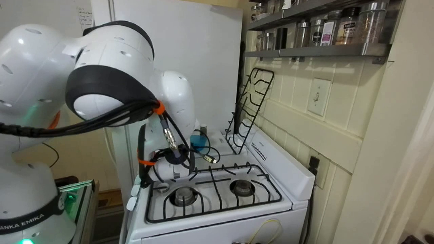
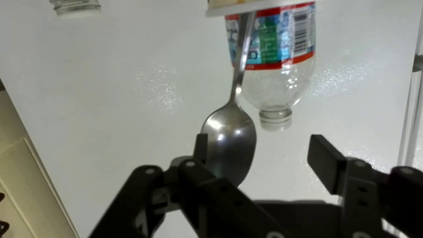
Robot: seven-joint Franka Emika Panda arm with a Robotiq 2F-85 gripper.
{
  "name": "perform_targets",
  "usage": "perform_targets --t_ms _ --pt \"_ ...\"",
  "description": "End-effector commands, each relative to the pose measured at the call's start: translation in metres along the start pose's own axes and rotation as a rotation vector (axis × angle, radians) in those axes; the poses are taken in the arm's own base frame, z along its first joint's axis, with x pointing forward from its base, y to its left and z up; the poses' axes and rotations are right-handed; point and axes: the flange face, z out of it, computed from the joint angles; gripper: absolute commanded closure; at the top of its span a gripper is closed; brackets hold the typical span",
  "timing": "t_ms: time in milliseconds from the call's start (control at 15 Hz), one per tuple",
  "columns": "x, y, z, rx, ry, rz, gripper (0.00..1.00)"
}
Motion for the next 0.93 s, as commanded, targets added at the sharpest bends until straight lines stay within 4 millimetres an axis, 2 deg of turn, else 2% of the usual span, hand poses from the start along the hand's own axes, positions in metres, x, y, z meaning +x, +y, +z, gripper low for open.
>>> perform_targets --t_ms 0,200,533,867 --pt "0.028 0.003 -0.012 -0.09 -0.108 -0.093 0.0" --pt "0.049 0.006 -0.016 -0.174 -0.162 -0.206 0.0" --pt "0.098 -0.009 0.001 -0.273 -0.186 -0.409 0.0" --pt "0.123 -0.012 0.015 -0.399 -0.22 -0.605 0.0"
